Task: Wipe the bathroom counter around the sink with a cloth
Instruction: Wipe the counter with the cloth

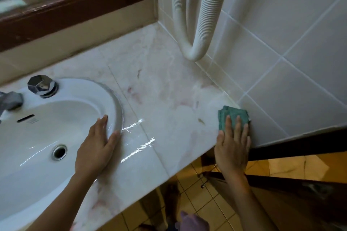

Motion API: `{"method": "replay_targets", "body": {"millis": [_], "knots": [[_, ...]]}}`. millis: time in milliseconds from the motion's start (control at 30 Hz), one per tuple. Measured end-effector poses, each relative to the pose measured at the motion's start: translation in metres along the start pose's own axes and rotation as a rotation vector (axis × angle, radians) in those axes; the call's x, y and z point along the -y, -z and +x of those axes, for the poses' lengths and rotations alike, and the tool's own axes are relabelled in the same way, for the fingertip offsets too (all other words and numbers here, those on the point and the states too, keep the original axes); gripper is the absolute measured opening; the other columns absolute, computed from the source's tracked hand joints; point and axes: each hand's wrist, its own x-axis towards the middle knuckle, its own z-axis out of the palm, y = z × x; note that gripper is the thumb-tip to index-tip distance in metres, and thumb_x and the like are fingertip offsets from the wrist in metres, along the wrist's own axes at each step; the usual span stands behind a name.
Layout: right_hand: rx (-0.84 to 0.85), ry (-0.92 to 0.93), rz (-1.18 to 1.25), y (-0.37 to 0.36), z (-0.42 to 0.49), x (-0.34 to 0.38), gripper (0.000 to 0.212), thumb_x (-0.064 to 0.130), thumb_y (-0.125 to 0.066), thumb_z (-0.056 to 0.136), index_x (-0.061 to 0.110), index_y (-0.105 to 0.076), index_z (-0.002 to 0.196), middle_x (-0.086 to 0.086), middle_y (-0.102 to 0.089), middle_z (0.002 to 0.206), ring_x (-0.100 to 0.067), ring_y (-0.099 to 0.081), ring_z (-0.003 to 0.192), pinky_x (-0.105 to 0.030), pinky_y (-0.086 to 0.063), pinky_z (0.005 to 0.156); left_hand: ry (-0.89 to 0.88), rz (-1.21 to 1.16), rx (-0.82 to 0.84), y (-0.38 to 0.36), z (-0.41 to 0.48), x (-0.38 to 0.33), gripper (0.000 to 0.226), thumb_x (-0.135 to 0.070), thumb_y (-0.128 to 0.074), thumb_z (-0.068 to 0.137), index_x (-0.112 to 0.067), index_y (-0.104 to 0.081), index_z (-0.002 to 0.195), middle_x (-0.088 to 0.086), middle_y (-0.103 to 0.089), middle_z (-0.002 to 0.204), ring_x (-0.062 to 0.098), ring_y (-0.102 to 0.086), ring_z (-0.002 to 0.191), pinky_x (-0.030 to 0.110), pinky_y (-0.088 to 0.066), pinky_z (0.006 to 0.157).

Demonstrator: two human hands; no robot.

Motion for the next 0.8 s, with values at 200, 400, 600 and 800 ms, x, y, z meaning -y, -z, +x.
{"method": "replay_targets", "body": {"millis": [200,400,600,800], "knots": [[0.058,-0.014,-0.062,-0.002,0.046,0.021,0.057,0.04,-0.021,0.1,0.029,-0.005,0.153,-0.003,-0.001,0.162,-0.032,0.006,0.147,-0.047,-0.001,0.119,-0.021,0.037,-0.001,-0.004,0.003,0.004,0.065,-0.06,-0.036,0.094,-0.031,-0.022,0.15,0.002,-0.03,0.157,0.03,-0.041,0.136,0.05,-0.041,0.099],[0.127,0.216,-0.121,-0.021,0.04,0.091,0.058,0.04,-0.022,0.1,0.027,-0.004,0.154,-0.003,-0.001,0.162,-0.032,0.003,0.148,-0.045,-0.005,0.119,-0.02,0.026,-0.017,-0.002,0.002,0.003,0.063,-0.057,-0.04,0.095,-0.03,-0.024,0.149,0.001,-0.031,0.156,0.03,-0.042,0.135,0.049,-0.041,0.099],[0.309,0.702,-0.115,-0.023,-0.045,0.104,0.058,0.045,-0.021,0.096,0.037,-0.01,0.152,0.008,-0.006,0.161,-0.022,0.002,0.149,-0.042,-0.001,0.117,-0.006,-0.18,-0.104,0.0,-0.002,0.007,0.043,-0.046,-0.051,0.095,-0.036,-0.043,0.136,-0.01,-0.043,0.142,0.015,-0.056,0.114,0.038,-0.046,0.091],[0.199,0.465,-0.184,-0.024,0.035,0.136,0.056,0.048,-0.027,0.098,0.029,-0.02,0.151,-0.007,-0.016,0.161,-0.032,-0.011,0.145,-0.048,-0.007,0.116,0.009,-0.375,-0.297,0.003,-0.016,0.013,0.015,-0.017,-0.059,0.091,-0.023,-0.066,0.103,-0.009,-0.054,0.118,0.01,-0.062,0.098,0.023,-0.048,0.074]]}}
